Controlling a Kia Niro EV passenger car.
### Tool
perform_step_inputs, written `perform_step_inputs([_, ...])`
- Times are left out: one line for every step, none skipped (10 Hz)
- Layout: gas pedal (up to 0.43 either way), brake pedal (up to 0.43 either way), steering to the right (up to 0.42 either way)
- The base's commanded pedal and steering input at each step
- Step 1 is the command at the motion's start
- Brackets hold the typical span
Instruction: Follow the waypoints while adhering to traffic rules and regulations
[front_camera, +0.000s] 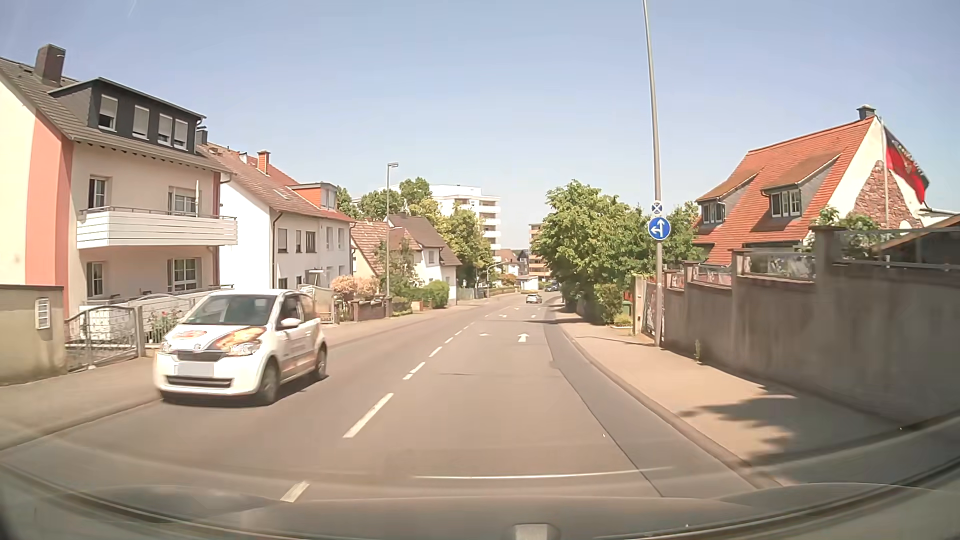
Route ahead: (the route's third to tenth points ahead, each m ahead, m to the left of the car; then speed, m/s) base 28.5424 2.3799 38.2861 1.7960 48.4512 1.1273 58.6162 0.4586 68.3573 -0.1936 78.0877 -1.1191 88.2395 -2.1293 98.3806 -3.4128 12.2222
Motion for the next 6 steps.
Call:
perform_step_inputs([0.0, 0.22, 0.024])
perform_step_inputs([0.0, 0.152, 0.023])
perform_step_inputs([0.0, 0.049, 0.022])
perform_step_inputs([0.0, 0.0, 0.019])
perform_step_inputs([0.0, 0.0, 0.015])
perform_step_inputs([0.0, 0.0, 0.01])
